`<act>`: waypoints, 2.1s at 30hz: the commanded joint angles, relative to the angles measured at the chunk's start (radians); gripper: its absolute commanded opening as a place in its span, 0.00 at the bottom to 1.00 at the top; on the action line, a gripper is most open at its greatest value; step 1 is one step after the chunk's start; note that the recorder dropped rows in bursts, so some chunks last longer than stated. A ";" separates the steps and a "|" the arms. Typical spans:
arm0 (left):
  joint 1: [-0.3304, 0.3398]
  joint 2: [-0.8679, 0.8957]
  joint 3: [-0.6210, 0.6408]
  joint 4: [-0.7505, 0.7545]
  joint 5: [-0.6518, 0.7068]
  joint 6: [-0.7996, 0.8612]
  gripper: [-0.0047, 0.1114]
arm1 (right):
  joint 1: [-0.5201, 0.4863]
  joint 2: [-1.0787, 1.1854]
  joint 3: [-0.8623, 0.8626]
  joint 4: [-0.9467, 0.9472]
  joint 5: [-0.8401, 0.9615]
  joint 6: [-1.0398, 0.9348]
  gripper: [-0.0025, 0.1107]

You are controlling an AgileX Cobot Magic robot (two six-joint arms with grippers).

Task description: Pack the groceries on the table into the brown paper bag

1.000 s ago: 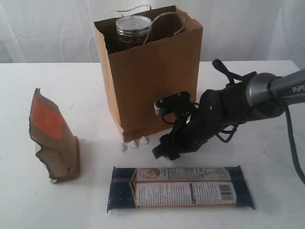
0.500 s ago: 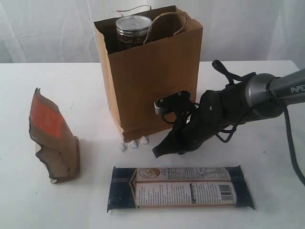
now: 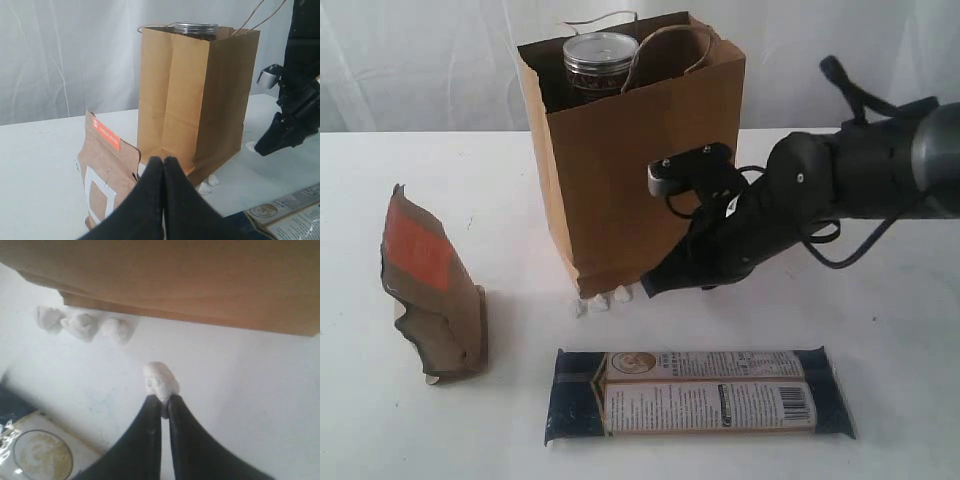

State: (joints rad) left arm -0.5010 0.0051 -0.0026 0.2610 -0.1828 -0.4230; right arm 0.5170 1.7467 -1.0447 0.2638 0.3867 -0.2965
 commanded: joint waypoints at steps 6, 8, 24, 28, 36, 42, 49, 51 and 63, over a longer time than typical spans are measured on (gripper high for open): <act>0.001 -0.005 0.003 0.008 -0.007 0.004 0.04 | 0.001 -0.240 0.047 -0.047 0.063 0.013 0.06; 0.001 -0.005 0.003 0.008 -0.007 0.004 0.04 | 0.001 -0.304 0.049 -0.067 0.062 0.013 0.05; 0.001 -0.005 0.003 0.008 -0.007 0.004 0.04 | -0.053 -0.470 -0.068 -0.529 -0.003 0.278 0.05; 0.001 -0.005 0.003 0.008 -0.007 0.004 0.04 | -0.098 -0.437 -0.123 -0.529 -0.063 0.278 0.05; 0.001 -0.005 0.003 0.008 -0.007 0.004 0.04 | -0.108 -0.296 -0.269 -0.527 -0.091 0.272 0.05; 0.001 -0.005 0.003 0.008 -0.007 0.004 0.04 | -0.108 -0.124 -0.427 -0.505 -0.098 0.272 0.05; 0.001 -0.005 0.003 0.008 -0.007 0.004 0.04 | -0.063 -0.027 -0.529 -0.426 -0.028 0.203 0.05; 0.001 -0.005 0.003 0.008 -0.007 0.004 0.04 | -0.058 -0.011 -0.538 -0.395 0.000 0.186 0.08; 0.001 -0.005 0.003 0.008 -0.007 0.004 0.04 | -0.060 -0.081 -0.538 -0.392 0.037 0.196 0.47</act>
State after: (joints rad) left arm -0.5010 0.0051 -0.0026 0.2610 -0.1828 -0.4230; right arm 0.4586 1.7112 -1.5731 -0.1311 0.4226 -0.0991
